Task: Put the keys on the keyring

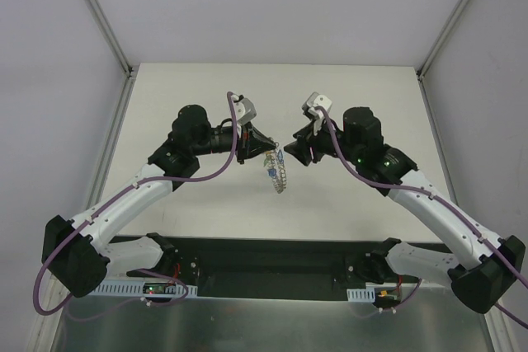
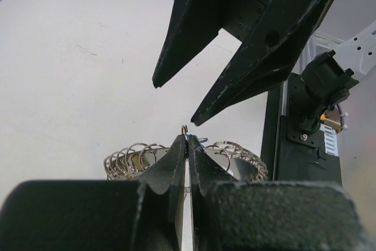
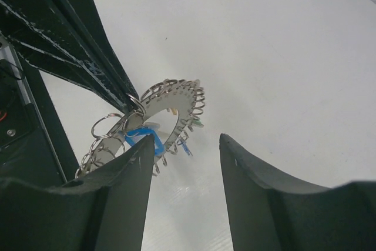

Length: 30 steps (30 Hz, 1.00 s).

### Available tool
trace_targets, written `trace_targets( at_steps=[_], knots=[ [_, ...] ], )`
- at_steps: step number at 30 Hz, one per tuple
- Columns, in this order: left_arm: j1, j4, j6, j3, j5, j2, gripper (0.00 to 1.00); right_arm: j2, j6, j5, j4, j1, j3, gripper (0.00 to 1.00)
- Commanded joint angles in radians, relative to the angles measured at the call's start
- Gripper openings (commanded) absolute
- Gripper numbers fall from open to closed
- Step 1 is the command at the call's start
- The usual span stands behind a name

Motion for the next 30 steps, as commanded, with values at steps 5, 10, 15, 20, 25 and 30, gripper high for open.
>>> trace_targets(
  at_steps=[5,10,15,20,25,30],
  knots=[
    [0.0,0.063,0.0,0.001,-0.007,-0.044,0.0,-0.051,0.083,0.007,0.099,0.005,-0.001,0.5],
    [0.0,0.063,-0.001,0.001,-0.014,-0.047,0.0,-0.024,0.085,-0.05,0.125,0.011,-0.009,0.49],
    [0.0,0.063,-0.007,0.004,-0.017,-0.051,0.0,0.007,0.08,-0.082,0.125,0.014,-0.015,0.48],
    [0.0,0.063,-0.011,0.012,-0.018,-0.05,0.0,0.027,0.082,-0.082,0.133,0.015,-0.024,0.46],
    [0.0,0.074,-0.021,0.022,-0.003,-0.045,0.0,0.041,0.086,-0.087,0.15,0.017,-0.032,0.36],
    [0.0,0.123,-0.043,0.012,-0.003,-0.047,0.0,0.044,0.097,-0.154,0.186,0.026,-0.03,0.04]
  ],
)
